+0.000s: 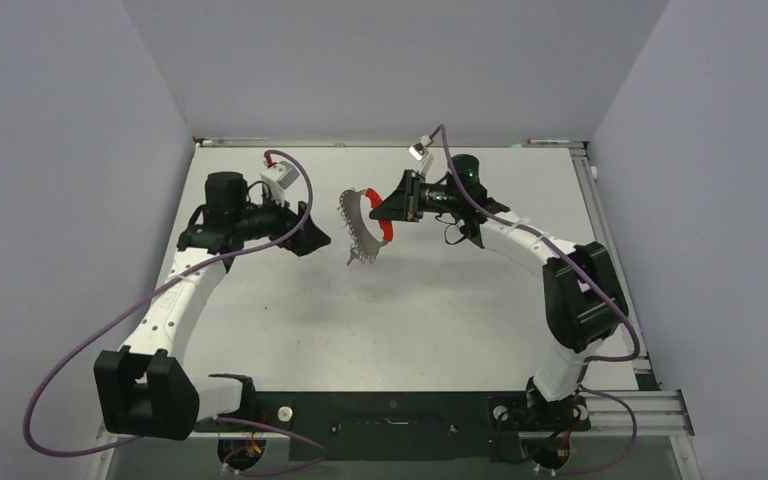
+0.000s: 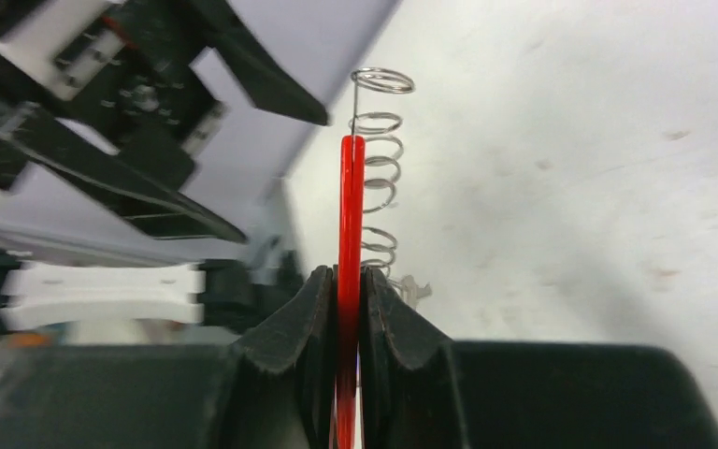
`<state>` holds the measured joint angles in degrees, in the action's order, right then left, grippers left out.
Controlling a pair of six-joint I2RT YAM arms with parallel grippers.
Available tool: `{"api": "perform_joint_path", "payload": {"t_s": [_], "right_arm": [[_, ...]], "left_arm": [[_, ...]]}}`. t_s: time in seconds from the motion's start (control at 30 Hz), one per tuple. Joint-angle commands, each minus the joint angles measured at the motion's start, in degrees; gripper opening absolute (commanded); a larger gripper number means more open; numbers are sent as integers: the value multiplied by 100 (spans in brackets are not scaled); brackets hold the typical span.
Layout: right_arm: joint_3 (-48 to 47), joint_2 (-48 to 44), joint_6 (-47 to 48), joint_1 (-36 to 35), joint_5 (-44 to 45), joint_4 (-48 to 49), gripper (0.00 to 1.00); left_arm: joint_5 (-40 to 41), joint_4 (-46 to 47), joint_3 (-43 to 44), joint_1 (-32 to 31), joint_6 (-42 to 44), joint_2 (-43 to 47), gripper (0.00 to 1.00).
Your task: Remove the keys from the keyring
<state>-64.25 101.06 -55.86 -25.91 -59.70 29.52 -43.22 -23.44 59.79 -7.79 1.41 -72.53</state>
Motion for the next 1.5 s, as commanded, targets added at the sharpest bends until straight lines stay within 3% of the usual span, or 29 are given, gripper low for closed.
{"api": "perform_joint_path", "payload": {"t_s": [0.0, 0.17, 0.37, 0.47, 0.57, 0.7, 0.83, 0.93, 1.13, 1.3, 1.47], "right_arm": [[-1377, -672, 4499, -379, 1171, -4750, 5], [-2037, -845, 5425, -710, 2267, -5793, 5], [-2640, -674, 5814, -806, 2674, -6294, 5], [-2803, -617, 5830, -814, 2688, -6323, 5], [-3031, -456, 5880, -834, 2721, -6471, 5], [-3355, -248, 5915, -852, 2778, -6637, 5], [-3647, -79, 5818, -890, 2743, -6679, 5], [-3859, 43, 5759, -930, 2439, -6731, 5], [-3964, 3, 5828, -1247, 2366, -6712, 5], [-3999, -52, 5772, -1463, 2447, -6663, 5], [-3970, -68, 5703, -1595, 2426, -6610, 5]], "left_arm": [[-5, 86, -188, 301, 376, 453, 96], [87, 1723, -1064, 410, -506, 947, 96], [-284, 4011, -1780, 436, -1560, 756, 96], [-1018, 4356, -1870, 415, -1418, 581, 96], [-1066, 5249, -2304, 376, -1505, 519, 96], [-737, 6974, -2925, 152, -1754, 272, 96], [-83, 7541, -3253, -532, -1191, 187, 97], [272, 8784, -3728, -936, -1226, -99, 83], [964, 10632, -4253, -1172, -1073, -1004, 73], [928, 11711, -4308, -1194, -1099, -1742, 70], [1053, 11740, -4333, -1346, -857, -1893, 58]]}}
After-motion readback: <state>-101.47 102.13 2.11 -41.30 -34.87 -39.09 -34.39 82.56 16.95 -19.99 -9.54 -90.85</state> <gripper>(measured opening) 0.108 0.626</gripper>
